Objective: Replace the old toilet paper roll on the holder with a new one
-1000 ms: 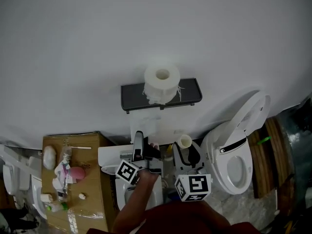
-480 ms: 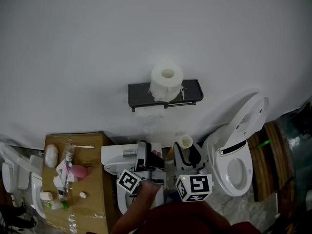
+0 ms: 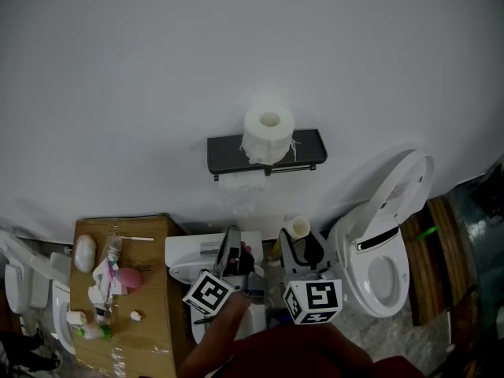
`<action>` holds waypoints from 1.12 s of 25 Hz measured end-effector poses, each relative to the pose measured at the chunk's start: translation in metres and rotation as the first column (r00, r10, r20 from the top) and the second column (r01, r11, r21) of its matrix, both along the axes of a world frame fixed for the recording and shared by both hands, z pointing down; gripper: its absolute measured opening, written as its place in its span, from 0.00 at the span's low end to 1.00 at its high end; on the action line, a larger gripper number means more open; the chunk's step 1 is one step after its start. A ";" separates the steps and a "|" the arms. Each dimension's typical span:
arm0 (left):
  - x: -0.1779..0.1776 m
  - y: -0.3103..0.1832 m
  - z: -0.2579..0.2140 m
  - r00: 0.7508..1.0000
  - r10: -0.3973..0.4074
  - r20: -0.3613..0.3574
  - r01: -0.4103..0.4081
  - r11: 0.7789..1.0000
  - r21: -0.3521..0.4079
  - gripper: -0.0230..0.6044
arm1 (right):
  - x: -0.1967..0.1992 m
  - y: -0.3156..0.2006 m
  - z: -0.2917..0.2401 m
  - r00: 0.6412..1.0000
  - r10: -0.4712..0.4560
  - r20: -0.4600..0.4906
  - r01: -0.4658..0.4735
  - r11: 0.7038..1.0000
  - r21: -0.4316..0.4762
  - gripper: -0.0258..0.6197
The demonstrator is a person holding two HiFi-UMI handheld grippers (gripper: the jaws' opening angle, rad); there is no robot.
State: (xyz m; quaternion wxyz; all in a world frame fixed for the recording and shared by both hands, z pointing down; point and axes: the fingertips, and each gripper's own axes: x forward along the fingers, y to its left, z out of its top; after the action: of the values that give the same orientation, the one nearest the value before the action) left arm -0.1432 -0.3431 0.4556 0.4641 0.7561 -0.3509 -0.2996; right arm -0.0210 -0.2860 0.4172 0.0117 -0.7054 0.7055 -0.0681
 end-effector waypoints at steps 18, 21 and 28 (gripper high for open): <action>-0.004 0.007 -0.048 0.450 -0.389 0.804 -0.173 0.845 0.506 0.06 | -0.003 -0.009 -0.005 0.998 -0.024 -0.057 0.025 0.999 0.020 0.33; -0.005 0.008 -0.054 0.486 -0.379 0.788 -0.154 0.850 0.504 0.06 | -0.005 -0.011 -0.004 0.998 -0.030 -0.058 0.032 0.999 0.021 0.33; -0.010 0.006 -0.057 0.493 -0.387 0.779 -0.132 0.852 0.507 0.06 | -0.012 -0.015 -0.005 0.996 -0.047 -0.070 0.049 0.999 0.016 0.33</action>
State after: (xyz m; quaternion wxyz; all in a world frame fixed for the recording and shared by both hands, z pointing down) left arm -0.1531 -0.3373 0.3989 -0.0128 0.8658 -0.5003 0.0018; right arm -0.0332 -0.3007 0.4123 -0.0079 -0.6900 0.7228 -0.0376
